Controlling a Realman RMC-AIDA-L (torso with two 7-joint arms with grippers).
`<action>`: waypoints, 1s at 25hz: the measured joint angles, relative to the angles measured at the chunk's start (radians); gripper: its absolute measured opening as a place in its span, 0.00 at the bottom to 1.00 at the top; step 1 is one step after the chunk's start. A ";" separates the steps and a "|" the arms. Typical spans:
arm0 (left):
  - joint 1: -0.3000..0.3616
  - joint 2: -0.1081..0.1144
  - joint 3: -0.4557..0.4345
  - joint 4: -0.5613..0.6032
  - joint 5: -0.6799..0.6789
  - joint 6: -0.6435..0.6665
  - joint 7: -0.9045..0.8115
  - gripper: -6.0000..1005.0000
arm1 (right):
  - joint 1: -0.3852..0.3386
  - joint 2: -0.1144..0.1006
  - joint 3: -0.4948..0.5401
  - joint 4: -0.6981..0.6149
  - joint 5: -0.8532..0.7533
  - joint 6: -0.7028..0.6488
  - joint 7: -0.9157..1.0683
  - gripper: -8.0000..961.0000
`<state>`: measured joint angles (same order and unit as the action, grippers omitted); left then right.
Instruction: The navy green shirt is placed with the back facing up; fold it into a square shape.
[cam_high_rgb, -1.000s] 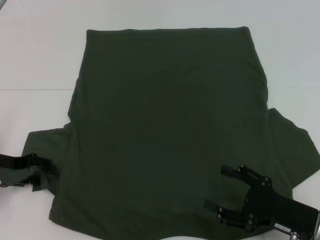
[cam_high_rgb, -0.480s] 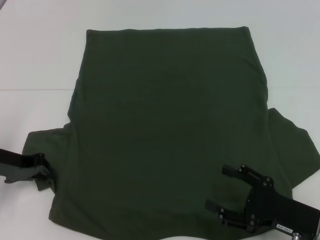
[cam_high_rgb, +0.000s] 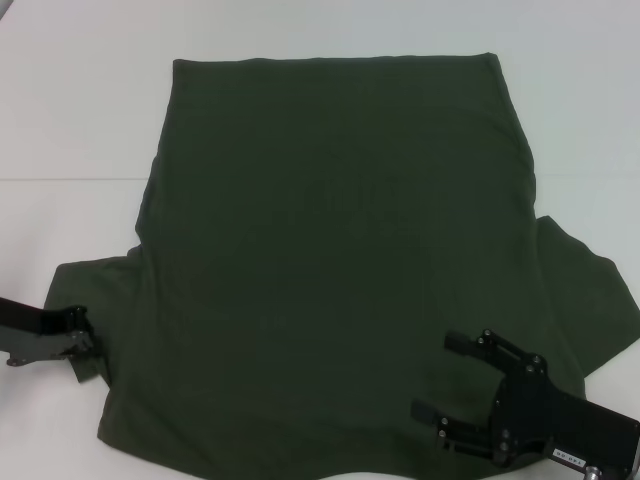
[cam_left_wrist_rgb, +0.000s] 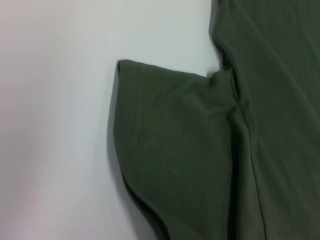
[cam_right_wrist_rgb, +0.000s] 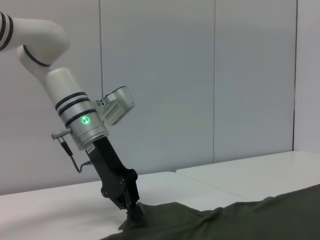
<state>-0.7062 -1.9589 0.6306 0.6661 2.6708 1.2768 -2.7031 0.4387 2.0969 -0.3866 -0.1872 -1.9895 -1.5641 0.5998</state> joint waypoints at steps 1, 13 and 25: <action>0.000 0.000 0.000 0.001 0.000 0.002 0.001 0.02 | 0.000 0.000 0.000 0.000 0.000 0.000 0.000 0.97; 0.002 0.010 -0.009 0.044 -0.009 0.054 0.028 0.02 | 0.002 0.000 0.000 0.001 0.002 0.001 0.000 0.97; -0.001 0.037 -0.007 0.167 -0.087 0.173 0.030 0.02 | 0.003 0.000 0.000 0.003 0.013 0.001 0.000 0.97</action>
<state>-0.7076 -1.9216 0.6232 0.8334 2.5839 1.4500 -2.6733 0.4416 2.0969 -0.3866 -0.1843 -1.9760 -1.5630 0.5997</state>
